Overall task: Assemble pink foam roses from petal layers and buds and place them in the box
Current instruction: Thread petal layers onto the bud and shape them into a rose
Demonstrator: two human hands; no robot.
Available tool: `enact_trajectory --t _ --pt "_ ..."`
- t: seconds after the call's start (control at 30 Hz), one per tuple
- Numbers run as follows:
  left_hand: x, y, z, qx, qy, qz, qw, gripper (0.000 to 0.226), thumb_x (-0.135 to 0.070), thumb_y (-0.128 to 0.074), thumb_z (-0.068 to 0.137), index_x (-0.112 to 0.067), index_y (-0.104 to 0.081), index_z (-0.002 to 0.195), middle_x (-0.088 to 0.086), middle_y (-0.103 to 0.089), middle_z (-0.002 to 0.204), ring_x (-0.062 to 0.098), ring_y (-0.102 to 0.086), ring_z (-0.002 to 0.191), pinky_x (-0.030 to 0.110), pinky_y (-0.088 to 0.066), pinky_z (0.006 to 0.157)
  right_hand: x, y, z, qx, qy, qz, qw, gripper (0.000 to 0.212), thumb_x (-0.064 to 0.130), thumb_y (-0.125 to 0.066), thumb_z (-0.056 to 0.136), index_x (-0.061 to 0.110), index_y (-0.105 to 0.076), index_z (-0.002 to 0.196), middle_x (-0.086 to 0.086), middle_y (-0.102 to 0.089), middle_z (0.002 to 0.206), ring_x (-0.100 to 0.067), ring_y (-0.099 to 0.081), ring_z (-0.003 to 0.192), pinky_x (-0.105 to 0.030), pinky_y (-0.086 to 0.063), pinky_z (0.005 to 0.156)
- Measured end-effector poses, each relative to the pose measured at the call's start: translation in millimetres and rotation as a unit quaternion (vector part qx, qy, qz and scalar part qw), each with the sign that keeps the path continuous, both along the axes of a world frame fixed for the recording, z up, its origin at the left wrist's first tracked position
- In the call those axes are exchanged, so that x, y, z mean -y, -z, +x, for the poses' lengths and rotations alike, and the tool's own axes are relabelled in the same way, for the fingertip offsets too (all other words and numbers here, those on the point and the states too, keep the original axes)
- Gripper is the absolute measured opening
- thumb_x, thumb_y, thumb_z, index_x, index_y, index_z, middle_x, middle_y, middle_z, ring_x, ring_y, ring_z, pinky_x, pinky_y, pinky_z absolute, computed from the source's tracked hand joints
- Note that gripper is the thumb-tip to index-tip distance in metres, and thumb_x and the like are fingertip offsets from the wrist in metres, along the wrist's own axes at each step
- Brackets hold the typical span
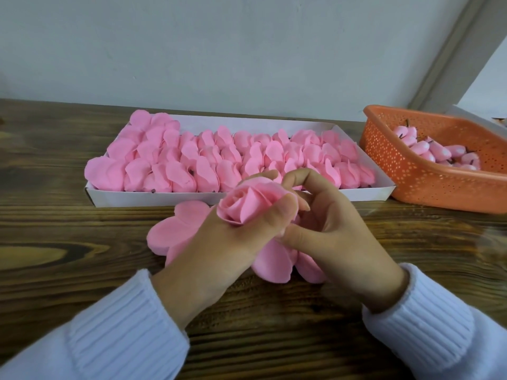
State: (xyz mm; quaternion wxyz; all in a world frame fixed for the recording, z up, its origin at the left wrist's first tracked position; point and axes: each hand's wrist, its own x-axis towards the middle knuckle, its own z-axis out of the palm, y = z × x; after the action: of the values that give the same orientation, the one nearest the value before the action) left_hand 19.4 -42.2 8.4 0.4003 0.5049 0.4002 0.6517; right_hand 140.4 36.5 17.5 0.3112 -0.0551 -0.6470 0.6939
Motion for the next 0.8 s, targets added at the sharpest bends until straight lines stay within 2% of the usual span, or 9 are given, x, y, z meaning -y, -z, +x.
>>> enact_trajectory --t 0.1,0.27,0.37,0.47,0.57,0.67,0.73,0.77,0.8 --pt "-3 4 -1 -0.016 -0.025 0.001 1.000 0.018 -0.049 -0.072 0.070 -0.035 -0.073 0.080 -0.012 -0.070 0.087 0.003 -0.067 0.088 0.017 -0.052 0.071 -1 3 -2 0.000 0.020 0.009 1.000 0.033 -0.010 -0.062 0.073 0.002 -0.044 0.098 0.011 -0.067 0.090 -0.005 -0.065 0.085 -0.018 -0.051 0.073" --pt "-1 9 -6 -0.041 0.004 -0.036 0.999 0.046 -0.044 -0.080 0.061 -0.024 -0.069 0.101 0.008 -0.071 0.103 0.021 -0.067 0.102 0.038 -0.056 0.088 -6 4 0 0.014 0.021 -0.027 0.999 0.034 -0.008 -0.060 0.076 0.000 -0.043 0.105 0.003 -0.071 0.080 -0.010 -0.066 0.075 -0.022 -0.054 0.069" --pt "-1 3 -8 -0.093 0.055 -0.030 0.994 0.042 -0.036 -0.075 0.068 -0.033 -0.066 0.108 -0.001 -0.072 0.104 0.017 -0.065 0.107 0.037 -0.054 0.091 -10 1 1 0.038 0.018 -0.067 0.997 0.045 0.000 -0.062 0.075 -0.005 -0.043 0.115 -0.011 -0.063 0.077 -0.024 -0.057 0.074 -0.028 -0.052 0.068" --pt "-3 -3 -8 -0.110 0.110 -0.025 0.988 0.042 -0.024 -0.073 0.074 -0.019 -0.061 0.114 0.013 -0.067 0.098 0.028 -0.063 0.104 0.055 -0.049 0.094 -13 -3 3 0.043 -0.022 -0.105 0.993 0.047 -0.001 -0.066 0.074 -0.002 -0.048 0.118 -0.016 -0.066 0.079 -0.024 -0.065 0.070 -0.029 -0.055 0.067" --pt "-1 -5 -8 -0.067 0.179 -0.017 0.981 0.046 -0.026 -0.078 0.075 -0.027 -0.059 0.117 -0.011 -0.063 0.089 0.015 -0.059 0.096 0.051 -0.045 0.095 -10 -4 5 0.049 -0.087 -0.132 0.986 0.047 -0.003 -0.060 0.077 -0.004 -0.047 0.122 -0.016 -0.069 0.086 -0.022 -0.070 0.074 -0.031 -0.059 0.065" --pt "-2 -2 -9 -0.076 0.135 -0.032 0.987 0.060 -0.039 -0.080 0.070 -0.017 -0.059 0.122 0.001 -0.067 0.112 0.024 -0.062 0.111 0.055 -0.048 0.095 -9 -4 4 0.079 -0.093 -0.098 0.988 0.045 -0.005 -0.061 0.079 -0.006 -0.049 0.123 -0.018 -0.066 0.099 -0.023 -0.068 0.088 -0.029 -0.057 0.072" --pt "-2 -1 -8 -0.101 0.085 -0.047 0.990 0.053 -0.038 -0.077 0.072 -0.016 -0.064 0.119 0.003 -0.063 0.124 0.026 -0.061 0.116 0.056 -0.050 0.093 -10 -4 4 0.095 -0.083 -0.076 0.989 0.044 -0.007 -0.056 0.080 -0.009 -0.048 0.123 -0.017 -0.064 0.104 -0.025 -0.065 0.098 -0.030 -0.055 0.082" --pt "-2 0 -9 -0.119 0.067 -0.050 0.989 0.046 -0.039 -0.071 0.074 -0.020 -0.065 0.117 0.000 -0.063 0.125 0.022 -0.061 0.115 0.050 -0.052 0.091 -11 -3 4 0.099 -0.079 -0.074 0.989 0.044 -0.007 -0.053 0.080 -0.010 -0.048 0.123 -0.017 -0.064 0.105 -0.026 -0.064 0.100 -0.030 -0.054 0.085" --pt "-2 -1 -9 -0.139 0.055 -0.048 0.988 0.043 -0.042 -0.065 0.077 -0.025 -0.066 0.116 -0.003 -0.064 0.124 0.015 -0.063 0.110 0.039 -0.053 0.087 -12 -4 5 0.102 -0.075 -0.073 0.989 0.043 -0.008 -0.053 0.081 -0.010 -0.049 0.124 -0.017 -0.065 0.106 -0.026 -0.063 0.102 -0.030 -0.053 0.088"
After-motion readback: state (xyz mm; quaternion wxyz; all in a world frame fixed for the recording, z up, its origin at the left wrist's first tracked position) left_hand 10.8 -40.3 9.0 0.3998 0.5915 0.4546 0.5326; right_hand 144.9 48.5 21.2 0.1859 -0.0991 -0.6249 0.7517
